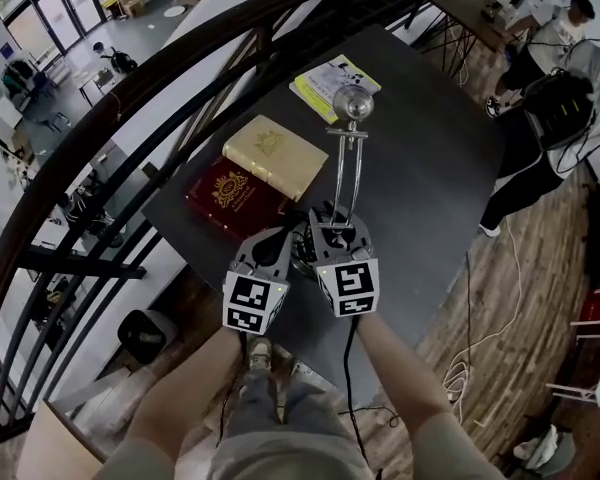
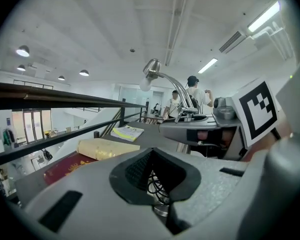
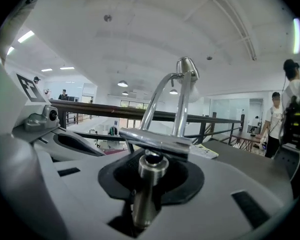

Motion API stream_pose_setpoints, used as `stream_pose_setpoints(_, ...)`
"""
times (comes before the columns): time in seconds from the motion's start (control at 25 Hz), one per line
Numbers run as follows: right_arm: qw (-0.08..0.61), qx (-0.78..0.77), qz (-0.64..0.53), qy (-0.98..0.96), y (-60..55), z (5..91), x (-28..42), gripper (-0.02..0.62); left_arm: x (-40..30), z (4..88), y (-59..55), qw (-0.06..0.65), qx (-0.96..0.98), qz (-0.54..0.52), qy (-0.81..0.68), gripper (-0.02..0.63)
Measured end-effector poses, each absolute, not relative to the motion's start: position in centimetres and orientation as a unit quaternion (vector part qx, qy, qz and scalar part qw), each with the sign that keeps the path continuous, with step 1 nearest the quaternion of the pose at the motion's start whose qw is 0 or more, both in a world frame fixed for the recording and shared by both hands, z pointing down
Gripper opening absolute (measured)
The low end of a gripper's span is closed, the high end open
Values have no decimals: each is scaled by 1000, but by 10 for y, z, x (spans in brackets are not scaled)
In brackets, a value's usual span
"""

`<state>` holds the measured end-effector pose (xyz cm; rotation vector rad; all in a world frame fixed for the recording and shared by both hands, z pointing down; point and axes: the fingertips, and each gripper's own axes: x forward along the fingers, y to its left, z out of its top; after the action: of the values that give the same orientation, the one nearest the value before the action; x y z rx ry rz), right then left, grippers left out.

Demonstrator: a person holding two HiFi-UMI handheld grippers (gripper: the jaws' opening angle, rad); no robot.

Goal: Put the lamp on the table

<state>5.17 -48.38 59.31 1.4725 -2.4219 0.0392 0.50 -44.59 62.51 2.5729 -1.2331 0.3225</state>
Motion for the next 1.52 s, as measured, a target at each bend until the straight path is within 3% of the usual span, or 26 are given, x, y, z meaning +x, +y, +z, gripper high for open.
stream_pose_setpoints(0.08, 155, 510, 28, -846, -480, 593, 55, 109, 4, 618, -446, 132, 888, 107, -428, 5)
stream_pose_setpoints(0.28, 171, 507, 43, -844, -463, 590, 67, 147, 2, 596, -443, 124, 886, 97, -435, 5)
stream_pose_setpoints(0.76, 153, 545, 34, -823, -414, 522, 108, 152, 17, 517, -399, 56, 905, 95, -410, 5)
stream_pose_setpoints(0.88, 154, 531, 27, -833, -397, 492, 113, 62, 24, 492, -381, 47, 910, 94, -401, 5)
stream_pose_setpoints(1.04, 141, 516, 10, -845, -368, 444, 114, 57, 21, 454, -363, 41, 911, 79, -403, 5)
stream_pose_setpoints(1.12, 130, 512, 2, -849, -352, 419, 114, 24, 17, 434, -355, 31, 910, 66, -408, 5)
stream_pose_setpoints(1.36, 59, 508, 4, -860, -299, 354, 110, 12, 3, 382, -330, 6, 908, 27, -417, 5)
stream_pose_setpoints(1.52, 64, 486, -18, -871, -265, 336, 99, 11, -5, 356, -305, -6, 910, 9, -414, 5)
